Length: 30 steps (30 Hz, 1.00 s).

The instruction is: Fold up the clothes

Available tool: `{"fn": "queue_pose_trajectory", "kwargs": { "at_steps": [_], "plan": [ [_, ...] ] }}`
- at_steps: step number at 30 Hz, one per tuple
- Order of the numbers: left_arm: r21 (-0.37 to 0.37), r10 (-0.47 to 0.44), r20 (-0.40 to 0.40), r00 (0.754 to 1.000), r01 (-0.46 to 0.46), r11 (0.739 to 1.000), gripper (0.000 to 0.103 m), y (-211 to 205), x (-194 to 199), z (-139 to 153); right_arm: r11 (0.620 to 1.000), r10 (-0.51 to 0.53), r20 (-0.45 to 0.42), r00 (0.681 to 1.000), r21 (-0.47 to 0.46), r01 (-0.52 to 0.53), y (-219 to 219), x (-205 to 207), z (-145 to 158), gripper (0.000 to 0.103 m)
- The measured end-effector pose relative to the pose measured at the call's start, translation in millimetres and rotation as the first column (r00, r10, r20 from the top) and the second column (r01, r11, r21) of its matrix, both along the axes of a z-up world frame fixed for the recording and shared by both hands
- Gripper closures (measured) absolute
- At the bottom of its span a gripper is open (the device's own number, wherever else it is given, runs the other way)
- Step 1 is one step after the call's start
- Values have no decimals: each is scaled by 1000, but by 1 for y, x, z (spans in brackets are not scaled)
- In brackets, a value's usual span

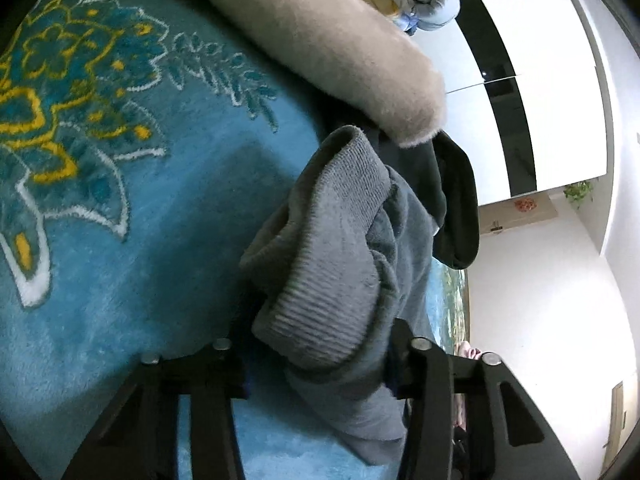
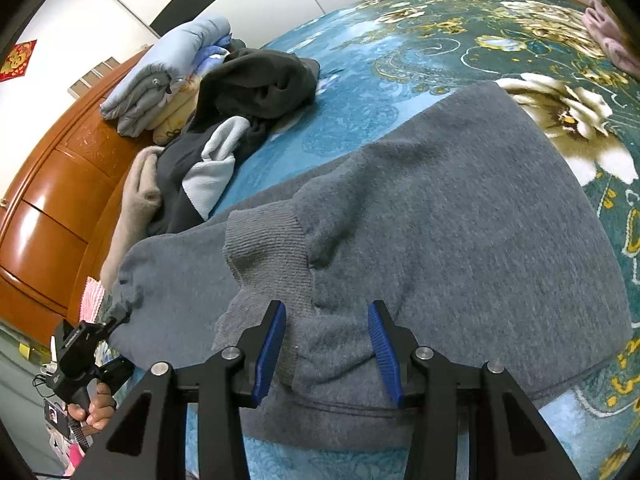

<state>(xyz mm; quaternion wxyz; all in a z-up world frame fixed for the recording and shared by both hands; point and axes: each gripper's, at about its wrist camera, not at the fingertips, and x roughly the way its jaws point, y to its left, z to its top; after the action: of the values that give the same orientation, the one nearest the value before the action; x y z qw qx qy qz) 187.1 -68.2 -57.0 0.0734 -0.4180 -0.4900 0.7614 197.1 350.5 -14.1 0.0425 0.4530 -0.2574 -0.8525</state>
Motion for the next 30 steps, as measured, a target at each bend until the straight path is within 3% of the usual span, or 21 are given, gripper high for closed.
{"fn": "queue_pose_trajectory", "kwargs": {
  "at_steps": [3, 7, 15, 20, 22, 26, 30],
  "plan": [
    [-25, -1, 9, 1000, 1, 1000, 68, 2, -2, 5, 1000, -2, -12, 1000, -21, 2, 4, 3, -1, 56],
    [-171, -20, 6, 1000, 21, 985, 75, 16, -6, 28, 998, -19, -35, 999, -54, 17, 12, 10, 0, 56],
    [-389, -131, -65, 989, 95, 916, 75, 66, -13, 115, 988, -114, -104, 988, -116, 102, 48, 31, 11, 56],
    [-457, -220, -148, 964, 130, 880, 75, 115, -16, 163, 970, -197, -147, 969, -175, 171, 81, 52, 14, 56],
    [-503, -267, -158, 951, 155, 850, 75, 142, -18, 175, 965, -219, -155, 963, -182, 190, 91, 59, 13, 56],
    [-616, -371, -159, 915, 201, 762, 75, 209, -20, 197, 959, -246, -177, 953, -188, 213, 109, 71, 14, 56],
    [-670, -474, -120, 872, 281, 687, 75, 280, -22, 199, 952, -263, -193, 945, -210, 222, 122, 77, 13, 56]
  ]
}}
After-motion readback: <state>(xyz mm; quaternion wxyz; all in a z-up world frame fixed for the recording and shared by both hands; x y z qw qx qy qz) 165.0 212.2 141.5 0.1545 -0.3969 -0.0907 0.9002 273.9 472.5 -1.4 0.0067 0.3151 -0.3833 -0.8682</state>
